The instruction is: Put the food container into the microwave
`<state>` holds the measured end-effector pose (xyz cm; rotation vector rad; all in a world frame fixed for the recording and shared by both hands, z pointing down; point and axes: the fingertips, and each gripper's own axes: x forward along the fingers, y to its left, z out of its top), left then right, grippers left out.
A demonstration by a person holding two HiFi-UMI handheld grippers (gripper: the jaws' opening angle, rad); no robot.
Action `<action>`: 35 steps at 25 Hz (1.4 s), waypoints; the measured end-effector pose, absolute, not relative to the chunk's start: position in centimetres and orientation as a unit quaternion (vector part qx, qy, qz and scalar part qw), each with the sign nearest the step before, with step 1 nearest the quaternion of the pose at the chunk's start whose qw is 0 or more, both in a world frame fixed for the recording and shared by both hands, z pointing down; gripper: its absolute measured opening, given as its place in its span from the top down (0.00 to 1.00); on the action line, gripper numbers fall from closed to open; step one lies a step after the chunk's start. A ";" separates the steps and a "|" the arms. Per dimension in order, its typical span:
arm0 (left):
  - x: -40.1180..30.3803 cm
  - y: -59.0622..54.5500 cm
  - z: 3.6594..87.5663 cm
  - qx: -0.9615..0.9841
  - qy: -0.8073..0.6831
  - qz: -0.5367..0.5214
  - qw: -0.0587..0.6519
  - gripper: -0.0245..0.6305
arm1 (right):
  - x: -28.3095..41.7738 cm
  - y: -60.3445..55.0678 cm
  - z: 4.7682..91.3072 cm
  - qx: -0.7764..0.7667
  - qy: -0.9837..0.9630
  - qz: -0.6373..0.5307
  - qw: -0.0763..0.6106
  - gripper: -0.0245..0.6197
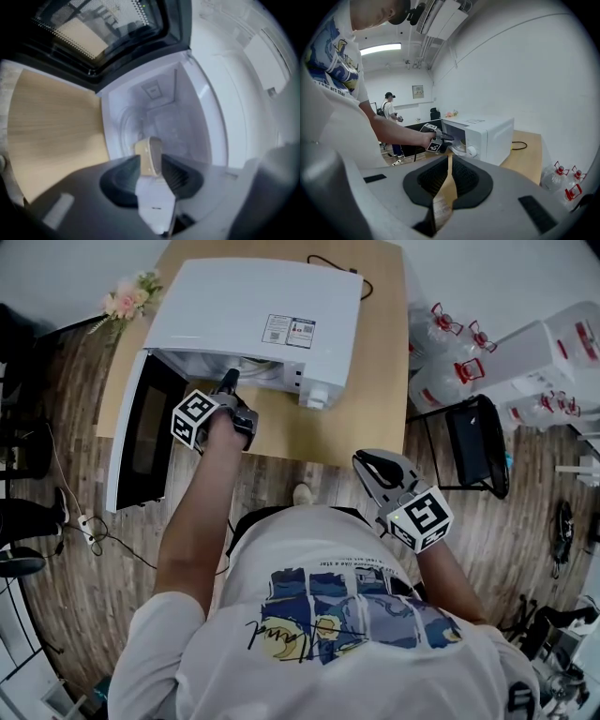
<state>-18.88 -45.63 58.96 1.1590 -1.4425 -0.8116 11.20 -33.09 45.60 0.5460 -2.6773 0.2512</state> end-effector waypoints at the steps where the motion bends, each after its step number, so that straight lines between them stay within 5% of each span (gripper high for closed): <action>1: -18.9 -45.1 58.7 0.489 -0.602 -0.341 0.532 0.75 | 10.7 -32.8 45.6 0.193 -0.957 0.089 0.197 0.92; 14: -18.9 -37.1 54.4 0.544 -0.548 -0.329 0.544 0.76 | 3.5 -27.0 44.9 0.187 -0.959 0.087 0.192 0.92; 25: -18.9 -29.6 51.5 0.608 -0.506 -0.292 0.538 0.95 | 0.1 -21.0 44.3 0.215 -0.956 0.079 0.185 0.92; 35: -17.5 -21.7 48.3 0.695 -0.441 -0.251 0.510 0.95 | -1.5 -15.3 44.3 0.235 -0.950 0.084 0.187 0.93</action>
